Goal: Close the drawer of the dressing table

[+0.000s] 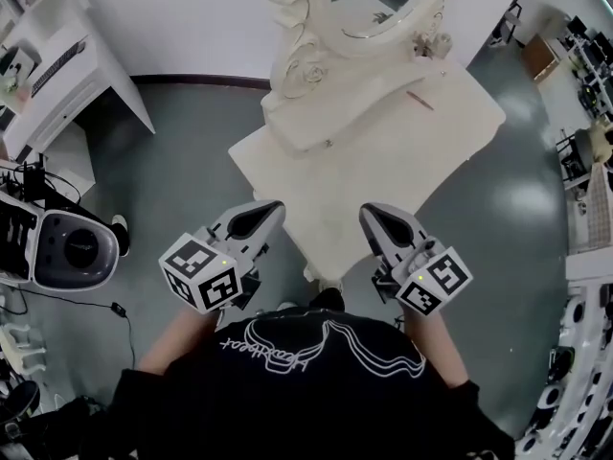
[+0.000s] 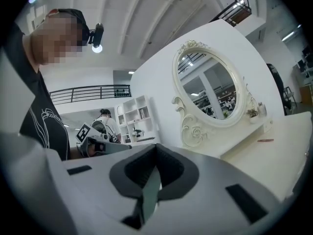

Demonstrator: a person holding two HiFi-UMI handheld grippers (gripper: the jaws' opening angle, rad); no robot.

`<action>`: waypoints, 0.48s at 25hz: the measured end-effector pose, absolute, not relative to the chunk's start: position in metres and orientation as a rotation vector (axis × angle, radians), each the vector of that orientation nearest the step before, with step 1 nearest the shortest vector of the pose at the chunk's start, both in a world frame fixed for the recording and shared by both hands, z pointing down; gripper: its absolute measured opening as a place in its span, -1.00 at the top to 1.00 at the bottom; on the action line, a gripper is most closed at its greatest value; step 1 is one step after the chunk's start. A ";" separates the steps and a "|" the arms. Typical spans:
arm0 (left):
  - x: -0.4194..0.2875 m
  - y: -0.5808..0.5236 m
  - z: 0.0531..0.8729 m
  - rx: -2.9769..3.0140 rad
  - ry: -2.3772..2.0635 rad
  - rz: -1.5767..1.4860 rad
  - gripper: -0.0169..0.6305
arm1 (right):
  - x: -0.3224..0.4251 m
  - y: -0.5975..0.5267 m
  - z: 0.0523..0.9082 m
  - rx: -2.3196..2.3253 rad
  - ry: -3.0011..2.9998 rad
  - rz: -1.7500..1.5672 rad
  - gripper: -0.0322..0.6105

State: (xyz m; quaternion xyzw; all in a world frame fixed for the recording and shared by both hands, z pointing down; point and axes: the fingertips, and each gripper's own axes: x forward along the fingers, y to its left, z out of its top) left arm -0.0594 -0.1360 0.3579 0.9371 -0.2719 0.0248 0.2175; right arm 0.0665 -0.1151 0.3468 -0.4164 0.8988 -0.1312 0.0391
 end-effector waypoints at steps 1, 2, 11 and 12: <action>-0.061 -0.135 0.357 2.597 -0.751 0.067 0.94 | 0.065 -0.114 0.347 -1.282 2.751 -0.408 0.89; -0.063 -0.134 0.357 2.599 -0.750 0.068 0.94 | 0.063 -0.114 0.348 -1.288 2.749 -0.412 0.89; -0.087 -0.123 0.367 2.587 -0.761 0.084 0.94 | 0.044 -0.104 0.360 -1.302 2.741 -0.461 0.89; -0.089 -0.122 0.367 2.588 -0.761 0.084 0.94 | 0.041 -0.103 0.360 -1.303 2.740 -0.461 0.89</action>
